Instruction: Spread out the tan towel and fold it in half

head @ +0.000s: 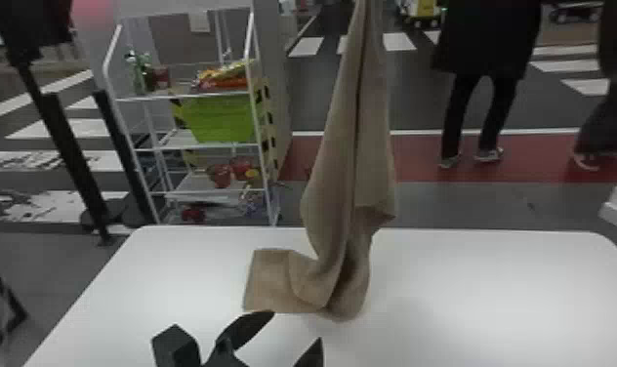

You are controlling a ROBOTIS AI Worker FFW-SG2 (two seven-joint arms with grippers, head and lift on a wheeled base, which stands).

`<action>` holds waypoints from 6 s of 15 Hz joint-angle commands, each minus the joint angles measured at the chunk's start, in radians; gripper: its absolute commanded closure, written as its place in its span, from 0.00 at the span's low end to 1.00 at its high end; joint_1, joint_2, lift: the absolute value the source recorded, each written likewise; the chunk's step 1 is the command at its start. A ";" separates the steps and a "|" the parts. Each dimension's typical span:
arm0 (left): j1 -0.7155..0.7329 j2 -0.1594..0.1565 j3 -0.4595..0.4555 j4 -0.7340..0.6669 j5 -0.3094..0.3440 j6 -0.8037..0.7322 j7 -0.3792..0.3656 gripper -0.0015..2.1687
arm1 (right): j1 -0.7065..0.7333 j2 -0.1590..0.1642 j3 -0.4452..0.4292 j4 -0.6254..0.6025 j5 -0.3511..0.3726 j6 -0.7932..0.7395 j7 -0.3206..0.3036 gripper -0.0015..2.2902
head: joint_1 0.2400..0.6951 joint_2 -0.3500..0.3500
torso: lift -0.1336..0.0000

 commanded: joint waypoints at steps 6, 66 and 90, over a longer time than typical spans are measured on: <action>-0.110 -0.009 -0.120 0.094 -0.043 0.003 0.182 0.02 | -0.077 0.003 0.020 0.043 0.066 0.012 -0.058 0.66 | 0.34 0.62 | 0.00; -0.516 0.094 0.243 -0.056 -0.440 0.332 0.126 0.63 | 0.242 -0.070 -0.189 -0.118 -0.020 -0.013 -0.018 0.66 | 0.15 0.83 | 0.00; 0.111 0.083 0.153 -0.253 -0.673 -0.178 -0.430 0.63 | 1.169 -0.364 -0.672 -0.169 -0.201 -0.890 0.320 0.66 | 1.00 0.40 | 0.00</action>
